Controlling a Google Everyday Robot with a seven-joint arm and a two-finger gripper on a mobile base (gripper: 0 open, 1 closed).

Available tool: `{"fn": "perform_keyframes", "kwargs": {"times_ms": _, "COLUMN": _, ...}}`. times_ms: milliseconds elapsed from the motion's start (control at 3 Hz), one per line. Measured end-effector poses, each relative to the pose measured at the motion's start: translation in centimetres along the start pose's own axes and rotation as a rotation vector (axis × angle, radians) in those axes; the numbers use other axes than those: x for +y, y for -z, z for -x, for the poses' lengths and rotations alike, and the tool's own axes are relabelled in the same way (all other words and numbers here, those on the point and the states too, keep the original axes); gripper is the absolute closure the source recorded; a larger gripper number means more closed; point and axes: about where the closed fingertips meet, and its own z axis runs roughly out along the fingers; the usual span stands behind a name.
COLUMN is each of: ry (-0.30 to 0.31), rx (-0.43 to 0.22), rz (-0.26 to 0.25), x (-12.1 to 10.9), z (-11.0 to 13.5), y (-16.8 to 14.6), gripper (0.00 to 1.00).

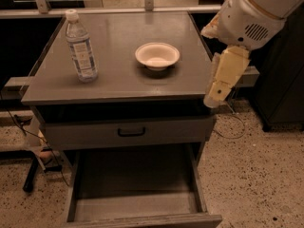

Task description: Place blue plastic bottle into middle drawer

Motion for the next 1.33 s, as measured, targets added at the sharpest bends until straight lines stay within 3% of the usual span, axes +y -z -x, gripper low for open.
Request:
{"fn": "perform_keyframes", "kwargs": {"times_ms": 333, "ry": -0.026, "rx": -0.005, "rz": -0.01, "x": 0.8, "z": -0.1, "y": -0.2, "gripper": 0.0}}
{"fn": "perform_keyframes", "kwargs": {"times_ms": 667, "ry": -0.173, "rx": -0.104, "rz": -0.015, "x": 0.3, "z": 0.6, "y": -2.9, "gripper": 0.0}}
{"fn": "perform_keyframes", "kwargs": {"times_ms": 1000, "ry": -0.328, "rx": -0.244, "rz": -0.075, "x": -3.7, "z": 2.4, "y": -5.1, "gripper": 0.0}}
{"fn": "perform_keyframes", "kwargs": {"times_ms": 1333, "ry": -0.423, "rx": -0.364, "rz": -0.164, "x": -8.6, "z": 3.8, "y": -6.2, "gripper": 0.0}}
